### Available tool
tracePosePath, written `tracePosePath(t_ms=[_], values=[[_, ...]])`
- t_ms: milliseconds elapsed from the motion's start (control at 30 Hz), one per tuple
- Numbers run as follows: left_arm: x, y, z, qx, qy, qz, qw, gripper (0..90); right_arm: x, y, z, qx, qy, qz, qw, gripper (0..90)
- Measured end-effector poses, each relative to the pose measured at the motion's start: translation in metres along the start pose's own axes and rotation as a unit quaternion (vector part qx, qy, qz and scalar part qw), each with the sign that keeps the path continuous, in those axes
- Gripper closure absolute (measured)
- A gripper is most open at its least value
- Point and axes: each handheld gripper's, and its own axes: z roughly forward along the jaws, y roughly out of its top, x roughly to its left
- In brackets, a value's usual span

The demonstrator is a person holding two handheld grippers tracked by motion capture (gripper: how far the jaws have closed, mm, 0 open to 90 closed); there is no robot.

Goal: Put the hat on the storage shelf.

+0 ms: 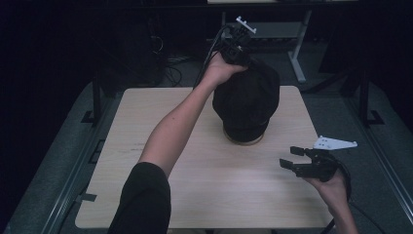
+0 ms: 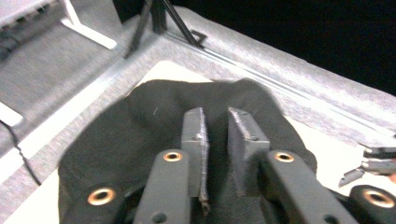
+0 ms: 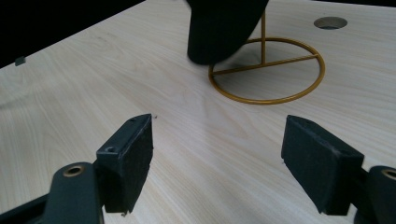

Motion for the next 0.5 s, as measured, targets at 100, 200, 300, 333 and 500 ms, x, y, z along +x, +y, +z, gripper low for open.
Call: tracePosePath(t_ms=[100, 200, 300, 333, 500], values=[[-0.001, -0.001, -0.005, -0.009, 0.006, 0.005, 0.9999, 67.7, 0.001, -0.001, 0.001, 0.003, 0.0, -0.001, 1.0, 24.8], [-0.002, -0.002, -0.007, -0.006, 0.012, 0.01, 0.9999, 65.1, 0.002, -0.001, 0.002, 0.005, 0.0, -0.004, 1.0, 24.8], [-0.001, -0.004, -0.01, -0.007, 0.013, 0.01, 0.9998, 63.7, 0.003, -0.001, 0.003, 0.007, -0.001, -0.005, 1.0, 24.7], [-0.001, -0.005, -0.012, -0.005, 0.012, 0.011, 0.9998, 63.7, 0.003, -0.001, 0.003, 0.007, -0.001, -0.005, 1.0, 24.7], [0.0, -0.011, -0.018, -0.012, 0.013, 0.005, 0.9998, 63.0, 0.003, -0.002, 0.003, 0.008, -0.004, -0.006, 0.9999, 24.5]])
